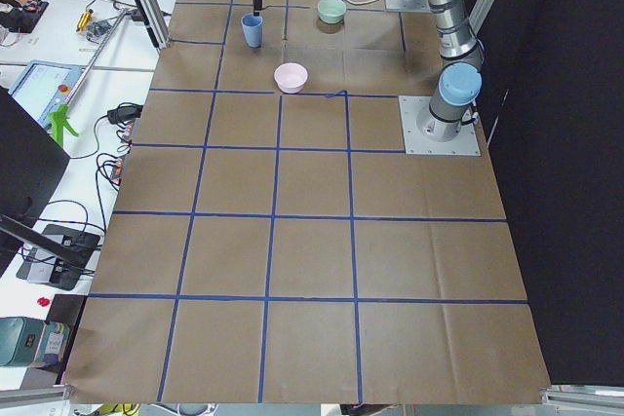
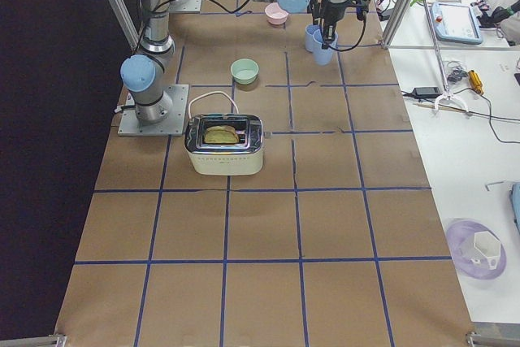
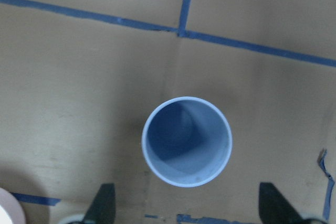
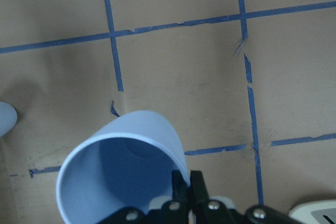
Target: Stack blue cups with both arms
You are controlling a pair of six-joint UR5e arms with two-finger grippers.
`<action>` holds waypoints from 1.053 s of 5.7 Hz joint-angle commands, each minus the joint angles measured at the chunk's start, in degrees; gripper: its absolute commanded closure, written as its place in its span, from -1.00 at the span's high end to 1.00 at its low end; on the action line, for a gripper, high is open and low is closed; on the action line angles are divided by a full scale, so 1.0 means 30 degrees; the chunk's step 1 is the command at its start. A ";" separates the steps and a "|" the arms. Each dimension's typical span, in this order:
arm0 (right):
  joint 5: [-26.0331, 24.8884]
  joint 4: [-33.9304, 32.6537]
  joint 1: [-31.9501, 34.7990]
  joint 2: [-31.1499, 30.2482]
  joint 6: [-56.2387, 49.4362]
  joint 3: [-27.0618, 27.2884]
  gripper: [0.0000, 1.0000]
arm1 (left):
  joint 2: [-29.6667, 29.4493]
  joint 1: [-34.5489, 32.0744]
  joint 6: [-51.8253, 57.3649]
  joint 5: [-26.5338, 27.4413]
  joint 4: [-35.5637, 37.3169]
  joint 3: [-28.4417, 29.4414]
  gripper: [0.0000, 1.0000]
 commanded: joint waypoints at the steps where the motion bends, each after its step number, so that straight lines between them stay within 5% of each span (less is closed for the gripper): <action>1: 0.0486 -0.0290 0.1900 0.1438 0.3125 -0.1592 -0.81 | 0.3196 0.1724 0.3447 -0.0003 -0.5137 -0.0057 0.90; 3: 0.0019 -0.1163 0.5384 0.3399 0.8043 -0.3059 -0.82 | 0.6307 0.3837 0.7176 -0.0062 -0.8436 -0.0292 0.90; 6: -0.0218 -0.1814 0.8152 0.4490 1.0235 -0.3213 -0.82 | 0.8596 0.4833 0.8448 0.0174 -0.8974 -0.2300 0.91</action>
